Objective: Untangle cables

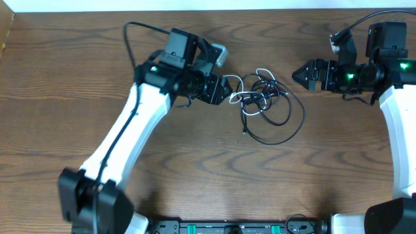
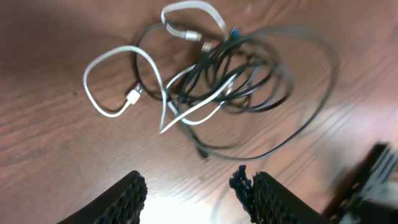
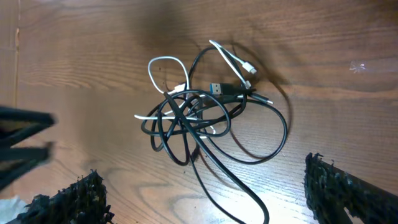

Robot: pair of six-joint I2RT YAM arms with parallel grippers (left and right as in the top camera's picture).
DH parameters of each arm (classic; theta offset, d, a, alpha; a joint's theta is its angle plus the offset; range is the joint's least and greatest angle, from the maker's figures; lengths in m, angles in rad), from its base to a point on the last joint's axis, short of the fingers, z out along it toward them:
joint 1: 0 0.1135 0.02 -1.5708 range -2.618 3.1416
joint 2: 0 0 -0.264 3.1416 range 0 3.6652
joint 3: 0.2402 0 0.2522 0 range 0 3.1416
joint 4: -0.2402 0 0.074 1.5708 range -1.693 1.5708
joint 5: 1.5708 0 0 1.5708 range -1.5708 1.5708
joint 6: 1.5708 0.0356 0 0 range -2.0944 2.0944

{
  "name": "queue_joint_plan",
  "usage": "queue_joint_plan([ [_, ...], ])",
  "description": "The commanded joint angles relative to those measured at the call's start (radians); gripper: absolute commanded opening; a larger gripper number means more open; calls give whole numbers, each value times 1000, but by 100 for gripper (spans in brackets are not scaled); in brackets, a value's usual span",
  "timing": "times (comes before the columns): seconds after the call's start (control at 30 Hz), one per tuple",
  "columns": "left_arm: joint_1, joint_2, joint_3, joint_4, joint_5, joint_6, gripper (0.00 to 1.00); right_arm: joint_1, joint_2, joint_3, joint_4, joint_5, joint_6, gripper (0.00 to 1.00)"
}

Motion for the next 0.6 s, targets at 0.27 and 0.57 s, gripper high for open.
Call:
queue_joint_plan([
  [0.27,-1,213,9,50,118,240,57,-2,1,17,-1,-1,5,99],
  [0.57,-12,269,9,188,117,239,56,-2,1,17,-2,-1,5,99],
])
